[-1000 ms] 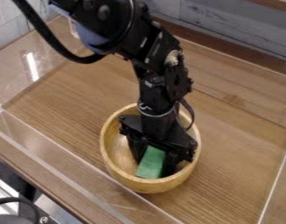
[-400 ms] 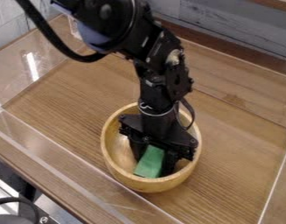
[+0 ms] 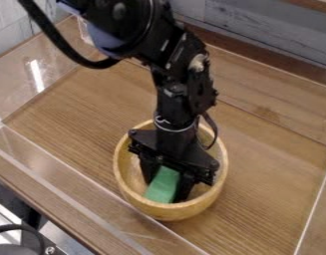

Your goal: Remove the green block from inside the brown bowl and put it on the table

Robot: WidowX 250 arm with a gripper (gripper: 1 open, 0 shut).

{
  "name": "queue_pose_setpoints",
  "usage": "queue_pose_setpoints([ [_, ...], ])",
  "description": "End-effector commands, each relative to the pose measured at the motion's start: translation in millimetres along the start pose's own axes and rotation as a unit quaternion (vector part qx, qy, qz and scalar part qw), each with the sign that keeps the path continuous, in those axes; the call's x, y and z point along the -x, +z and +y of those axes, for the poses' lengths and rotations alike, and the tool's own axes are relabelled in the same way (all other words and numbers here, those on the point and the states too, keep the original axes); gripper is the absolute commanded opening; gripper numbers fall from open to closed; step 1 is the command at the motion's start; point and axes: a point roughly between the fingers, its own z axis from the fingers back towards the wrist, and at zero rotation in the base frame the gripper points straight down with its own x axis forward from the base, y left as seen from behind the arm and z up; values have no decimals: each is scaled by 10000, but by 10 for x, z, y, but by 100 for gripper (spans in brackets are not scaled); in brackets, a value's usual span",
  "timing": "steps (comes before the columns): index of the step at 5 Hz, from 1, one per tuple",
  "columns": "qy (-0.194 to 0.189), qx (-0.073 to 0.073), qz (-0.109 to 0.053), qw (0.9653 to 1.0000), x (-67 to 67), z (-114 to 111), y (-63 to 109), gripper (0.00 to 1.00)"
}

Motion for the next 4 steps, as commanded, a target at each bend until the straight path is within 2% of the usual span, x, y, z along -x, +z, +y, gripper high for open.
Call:
queue_pose_setpoints([
  [1, 25, 49, -248, 9997, -87, 16, 137, 0],
  [4, -38, 49, -172, 9998, -58, 41, 203, 0],
])
